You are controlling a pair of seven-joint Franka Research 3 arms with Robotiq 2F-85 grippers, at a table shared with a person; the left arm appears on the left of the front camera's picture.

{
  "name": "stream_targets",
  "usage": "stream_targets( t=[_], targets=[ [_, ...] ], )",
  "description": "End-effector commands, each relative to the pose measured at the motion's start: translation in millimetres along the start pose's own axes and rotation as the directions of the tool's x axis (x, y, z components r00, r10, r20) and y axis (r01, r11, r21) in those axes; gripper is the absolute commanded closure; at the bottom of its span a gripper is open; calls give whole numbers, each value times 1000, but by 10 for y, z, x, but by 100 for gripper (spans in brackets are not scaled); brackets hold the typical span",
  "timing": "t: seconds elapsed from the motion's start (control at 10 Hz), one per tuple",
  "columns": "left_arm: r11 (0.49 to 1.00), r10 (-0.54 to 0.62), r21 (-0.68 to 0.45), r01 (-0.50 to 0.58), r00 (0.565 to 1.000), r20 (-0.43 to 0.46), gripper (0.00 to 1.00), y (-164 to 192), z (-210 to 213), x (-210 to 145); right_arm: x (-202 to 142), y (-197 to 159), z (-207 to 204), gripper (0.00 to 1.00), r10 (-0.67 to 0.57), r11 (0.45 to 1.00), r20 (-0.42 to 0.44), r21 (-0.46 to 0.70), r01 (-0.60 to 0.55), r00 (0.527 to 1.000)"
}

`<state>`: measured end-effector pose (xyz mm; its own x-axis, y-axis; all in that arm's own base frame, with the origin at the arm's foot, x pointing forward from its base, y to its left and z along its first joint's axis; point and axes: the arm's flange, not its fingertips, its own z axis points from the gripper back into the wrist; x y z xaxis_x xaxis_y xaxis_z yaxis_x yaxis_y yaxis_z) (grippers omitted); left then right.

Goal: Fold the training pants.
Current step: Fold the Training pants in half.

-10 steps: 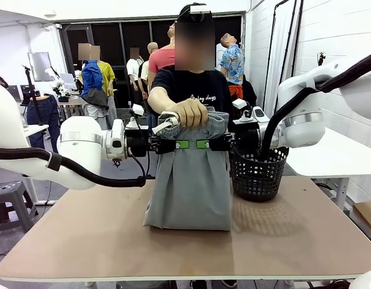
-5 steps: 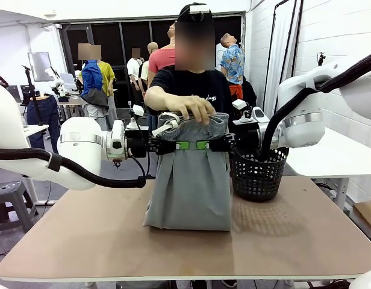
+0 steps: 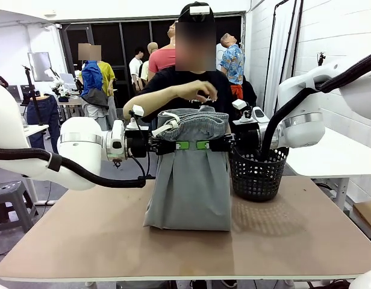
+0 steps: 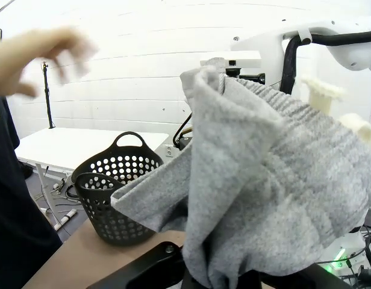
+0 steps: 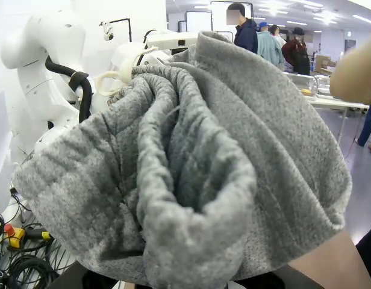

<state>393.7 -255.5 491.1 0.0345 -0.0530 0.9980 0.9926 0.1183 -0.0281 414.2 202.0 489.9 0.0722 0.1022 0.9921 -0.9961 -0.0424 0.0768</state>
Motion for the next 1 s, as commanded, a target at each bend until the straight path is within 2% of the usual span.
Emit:
stream_targets(
  t=[0.0, 0.9],
  targets=[
    [1000, 5, 3, -5, 1000, -1, 100, 5, 7, 15, 10, -3, 0, 100, -1, 1000, 5, -1, 1, 1000],
    [1000, 5, 3, -5, 1000, -1, 100, 5, 7, 15, 10, -3, 0, 100, -1, 1000, 5, -1, 1, 1000]
  ],
)
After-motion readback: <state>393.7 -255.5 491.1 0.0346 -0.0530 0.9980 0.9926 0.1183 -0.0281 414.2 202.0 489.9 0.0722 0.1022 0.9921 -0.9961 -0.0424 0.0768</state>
